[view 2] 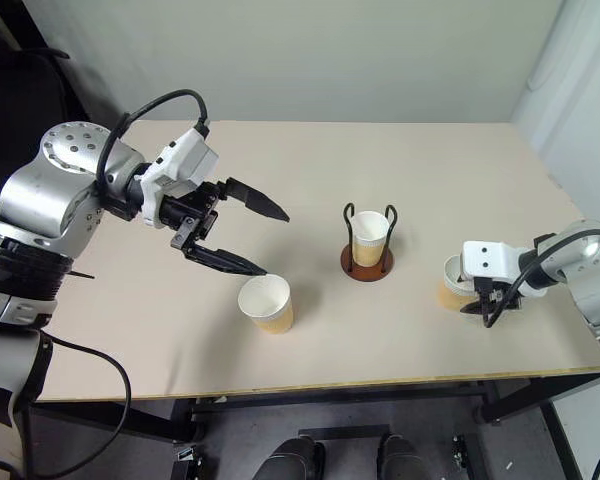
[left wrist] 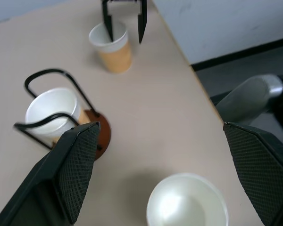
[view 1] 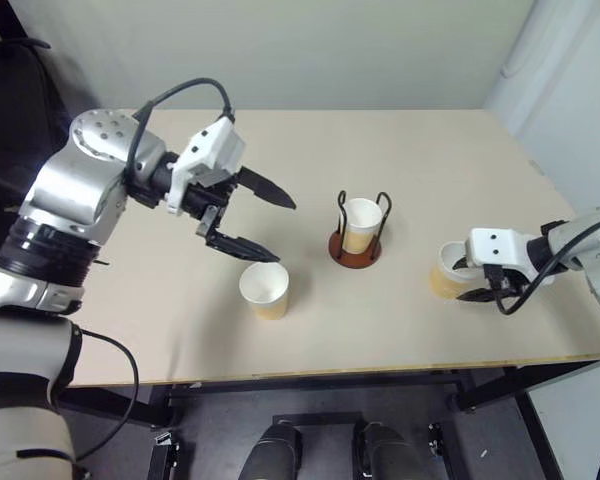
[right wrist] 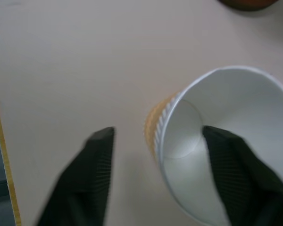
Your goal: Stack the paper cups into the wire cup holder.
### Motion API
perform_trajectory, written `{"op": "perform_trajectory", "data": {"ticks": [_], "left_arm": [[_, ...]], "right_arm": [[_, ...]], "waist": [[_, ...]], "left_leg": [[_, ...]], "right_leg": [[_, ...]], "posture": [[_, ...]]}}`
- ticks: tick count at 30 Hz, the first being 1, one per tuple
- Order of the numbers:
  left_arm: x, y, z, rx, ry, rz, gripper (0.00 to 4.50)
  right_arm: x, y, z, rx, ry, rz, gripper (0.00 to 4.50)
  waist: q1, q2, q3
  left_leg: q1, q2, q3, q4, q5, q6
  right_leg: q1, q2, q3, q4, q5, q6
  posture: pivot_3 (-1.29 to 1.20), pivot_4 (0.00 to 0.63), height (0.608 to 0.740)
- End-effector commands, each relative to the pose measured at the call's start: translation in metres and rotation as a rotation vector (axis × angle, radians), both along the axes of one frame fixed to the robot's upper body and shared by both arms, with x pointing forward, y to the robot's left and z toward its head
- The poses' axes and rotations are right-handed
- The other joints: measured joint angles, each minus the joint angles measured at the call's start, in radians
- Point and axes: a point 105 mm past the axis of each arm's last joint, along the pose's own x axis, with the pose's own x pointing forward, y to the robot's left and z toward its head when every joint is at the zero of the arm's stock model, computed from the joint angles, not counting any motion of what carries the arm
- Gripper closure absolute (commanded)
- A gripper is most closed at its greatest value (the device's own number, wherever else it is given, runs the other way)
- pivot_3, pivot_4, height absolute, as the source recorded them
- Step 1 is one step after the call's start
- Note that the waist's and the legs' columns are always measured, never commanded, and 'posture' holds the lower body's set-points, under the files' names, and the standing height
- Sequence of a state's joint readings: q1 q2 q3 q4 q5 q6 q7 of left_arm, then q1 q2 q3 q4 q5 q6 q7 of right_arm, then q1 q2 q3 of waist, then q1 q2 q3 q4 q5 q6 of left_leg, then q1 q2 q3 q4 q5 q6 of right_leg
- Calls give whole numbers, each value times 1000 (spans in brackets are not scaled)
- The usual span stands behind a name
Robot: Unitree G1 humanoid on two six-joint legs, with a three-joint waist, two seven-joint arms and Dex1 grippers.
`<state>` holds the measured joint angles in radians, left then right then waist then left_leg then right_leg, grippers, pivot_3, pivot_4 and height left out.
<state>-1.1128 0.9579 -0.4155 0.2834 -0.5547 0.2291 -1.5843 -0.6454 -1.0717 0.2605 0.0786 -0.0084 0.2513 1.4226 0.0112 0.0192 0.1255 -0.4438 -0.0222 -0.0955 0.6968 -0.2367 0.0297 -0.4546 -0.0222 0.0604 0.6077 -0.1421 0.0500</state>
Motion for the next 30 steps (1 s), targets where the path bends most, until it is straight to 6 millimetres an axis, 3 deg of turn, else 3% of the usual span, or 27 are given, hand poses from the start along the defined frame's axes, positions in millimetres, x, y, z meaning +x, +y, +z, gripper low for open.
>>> {"op": "perform_trajectory", "data": {"ticks": [1, 5, 10, 15, 30], "left_arm": [[6, 11, 12, 15, -86, 14, 0], [18, 24, 16, 46, -145, 71, 0], [33, 35, 24, 31, -173, 143, 0], [39, 39, 26, 21, -182, 168, 0], [46, 45, 30, 2, -194, 206, 0]], "right_arm": [[2, 4, 19, 1, -32, 15, 3088], [-5, 6, 30, 11, -7, 29, 4484], [-13, 10, 42, 17, 9, 47, 4484], [-17, 12, 42, 19, 21, 52, 4484], [-6, 15, 81, 80, -90, 17, 4484]], "waist": [[0, 0, 0], [1, 0, 0], [2, 0, 0], [1, 0, 0], [2, 0, 0]], "left_leg": [[0, 0, 0, 0, 0, 0], [-1, 0, -1, -1, -1, -1], [-3, 0, -1, -5, -1, -1], [-3, 0, -1, -11, -1, -2], [-7, 1, -1, -14, -1, -2]], "right_leg": [[0, 0, 0, 0, 0, 0], [-1, 0, 0, 0, -1, -1], [-4, 0, 0, -2, -1, -2], [-6, 0, 0, -5, -2, -3], [-10, -1, -2, -6, -1, -2]], "posture": [[0, 150, 740], [0, 150, 740], [0, 150, 740], [0, 150, 740], [0, 150, 740]]}}
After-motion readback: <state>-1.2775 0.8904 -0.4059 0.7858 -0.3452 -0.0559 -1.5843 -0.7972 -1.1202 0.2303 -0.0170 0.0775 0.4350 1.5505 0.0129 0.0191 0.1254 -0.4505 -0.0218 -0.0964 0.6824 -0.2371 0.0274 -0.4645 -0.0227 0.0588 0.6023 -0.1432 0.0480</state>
